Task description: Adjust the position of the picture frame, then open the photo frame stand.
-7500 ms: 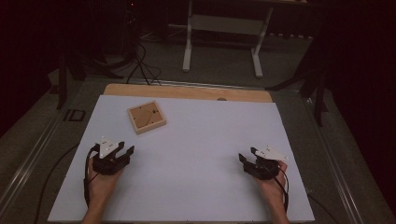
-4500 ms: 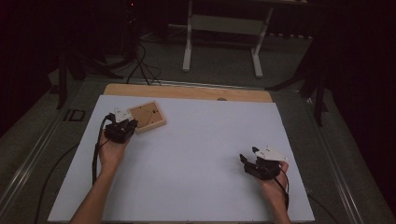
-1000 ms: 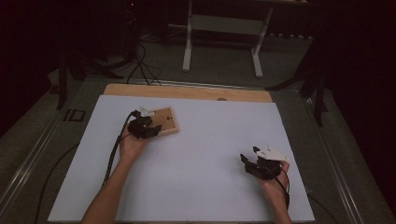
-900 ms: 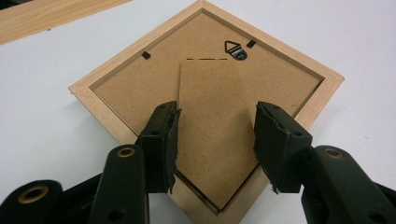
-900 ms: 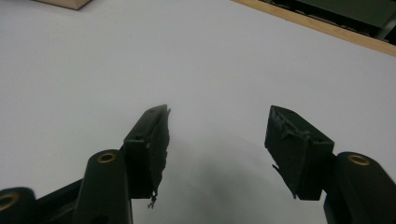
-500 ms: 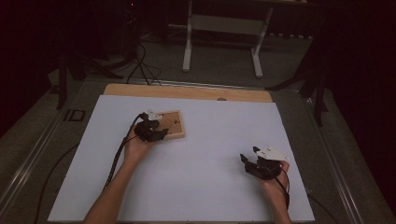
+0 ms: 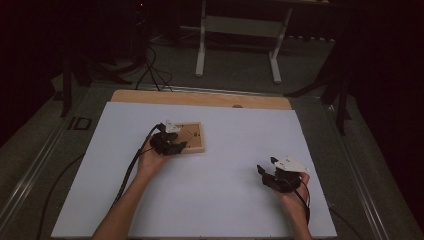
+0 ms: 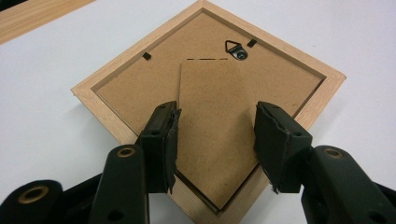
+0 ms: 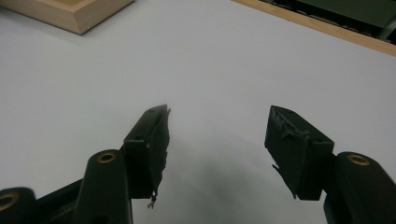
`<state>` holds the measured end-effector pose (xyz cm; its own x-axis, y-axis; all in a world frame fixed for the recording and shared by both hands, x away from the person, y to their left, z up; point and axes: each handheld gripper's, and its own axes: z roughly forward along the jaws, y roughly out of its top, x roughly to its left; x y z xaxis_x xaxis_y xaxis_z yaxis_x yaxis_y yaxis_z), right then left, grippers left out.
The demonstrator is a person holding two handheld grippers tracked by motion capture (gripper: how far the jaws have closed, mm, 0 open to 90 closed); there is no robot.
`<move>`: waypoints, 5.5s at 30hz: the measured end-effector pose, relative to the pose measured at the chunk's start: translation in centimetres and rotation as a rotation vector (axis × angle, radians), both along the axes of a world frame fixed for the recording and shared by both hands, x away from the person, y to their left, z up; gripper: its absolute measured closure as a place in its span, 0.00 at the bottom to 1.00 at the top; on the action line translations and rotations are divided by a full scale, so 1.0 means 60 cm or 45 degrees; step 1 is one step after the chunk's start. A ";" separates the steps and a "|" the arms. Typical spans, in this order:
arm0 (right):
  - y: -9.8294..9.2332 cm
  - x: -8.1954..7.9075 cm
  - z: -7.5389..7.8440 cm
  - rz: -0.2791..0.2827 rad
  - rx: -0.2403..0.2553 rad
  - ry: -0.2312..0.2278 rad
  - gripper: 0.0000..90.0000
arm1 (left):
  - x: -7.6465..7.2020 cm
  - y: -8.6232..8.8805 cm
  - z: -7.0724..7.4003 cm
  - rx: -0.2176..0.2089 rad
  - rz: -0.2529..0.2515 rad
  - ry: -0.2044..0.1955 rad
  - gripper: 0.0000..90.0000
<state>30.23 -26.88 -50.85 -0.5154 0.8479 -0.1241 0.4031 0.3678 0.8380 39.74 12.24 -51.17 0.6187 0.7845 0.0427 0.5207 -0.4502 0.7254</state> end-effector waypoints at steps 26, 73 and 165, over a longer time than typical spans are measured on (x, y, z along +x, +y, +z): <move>0.001 0.000 -0.001 0.003 0.001 0.001 0.44 | -0.028 -0.050 0.002 0.030 -0.100 -0.017 0.57; 0.002 0.000 -0.001 0.008 -0.002 0.002 0.44 | -0.069 -0.060 0.001 -0.004 -0.114 0.018 0.57; 0.056 -0.009 0.023 0.159 0.095 0.002 0.62 | -0.135 0.006 0.066 -0.209 -0.074 -0.091 0.50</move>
